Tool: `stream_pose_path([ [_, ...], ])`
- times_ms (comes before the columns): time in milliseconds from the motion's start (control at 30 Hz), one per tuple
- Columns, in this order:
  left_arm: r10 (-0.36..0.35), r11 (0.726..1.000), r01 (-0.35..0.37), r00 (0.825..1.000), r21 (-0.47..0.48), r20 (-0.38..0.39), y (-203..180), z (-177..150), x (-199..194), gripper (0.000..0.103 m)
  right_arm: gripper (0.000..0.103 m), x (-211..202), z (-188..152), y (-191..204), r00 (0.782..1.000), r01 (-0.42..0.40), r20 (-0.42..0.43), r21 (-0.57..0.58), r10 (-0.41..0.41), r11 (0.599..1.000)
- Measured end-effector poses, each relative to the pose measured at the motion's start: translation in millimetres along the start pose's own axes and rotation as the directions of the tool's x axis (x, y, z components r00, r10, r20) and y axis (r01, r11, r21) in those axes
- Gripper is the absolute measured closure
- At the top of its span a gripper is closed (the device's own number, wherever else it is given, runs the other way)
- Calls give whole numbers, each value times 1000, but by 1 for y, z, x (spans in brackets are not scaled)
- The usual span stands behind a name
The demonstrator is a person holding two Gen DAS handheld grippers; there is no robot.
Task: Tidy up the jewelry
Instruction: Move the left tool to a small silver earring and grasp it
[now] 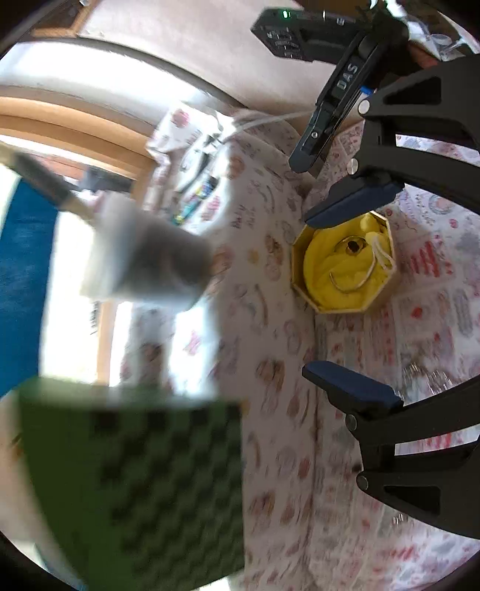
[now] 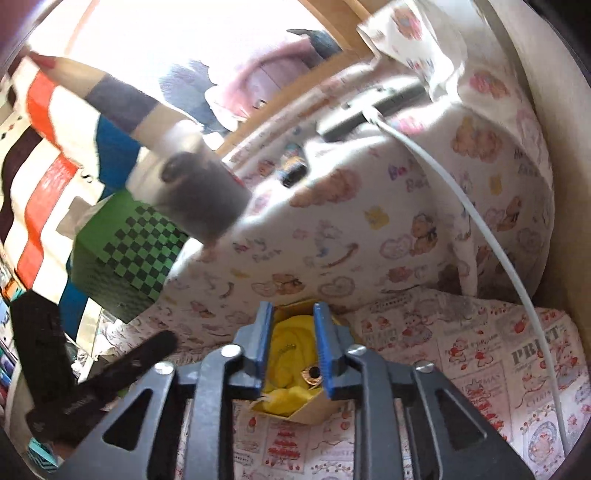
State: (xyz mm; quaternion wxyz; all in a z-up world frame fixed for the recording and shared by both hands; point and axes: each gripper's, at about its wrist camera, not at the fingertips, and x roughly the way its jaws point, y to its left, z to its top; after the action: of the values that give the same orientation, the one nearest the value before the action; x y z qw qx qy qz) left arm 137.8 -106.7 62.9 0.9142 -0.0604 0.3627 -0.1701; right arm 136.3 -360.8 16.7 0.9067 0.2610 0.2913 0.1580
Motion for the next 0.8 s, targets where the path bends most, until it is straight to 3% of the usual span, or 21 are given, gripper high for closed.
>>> stream_pose_path([
  [167,45,999,-47,993,15,110,19,-4,-59,26,62,-12,-6,27,999,-33,23,-60,34,998],
  [400,104,991,-117,975,59,198,38,-20,-106,24,55,-17,-19,60,998,-58,16,-140,60,988],
  [600,199,971,-230,933,72,299,52,-40,-126,15,50,-13,-34,82,999,-39,5,-221,41,974],
  [800,228,964,-260,907,45,354,77,-56,-132,2,47,1,-52,99,1000,5,-10,-301,-9,953],
])
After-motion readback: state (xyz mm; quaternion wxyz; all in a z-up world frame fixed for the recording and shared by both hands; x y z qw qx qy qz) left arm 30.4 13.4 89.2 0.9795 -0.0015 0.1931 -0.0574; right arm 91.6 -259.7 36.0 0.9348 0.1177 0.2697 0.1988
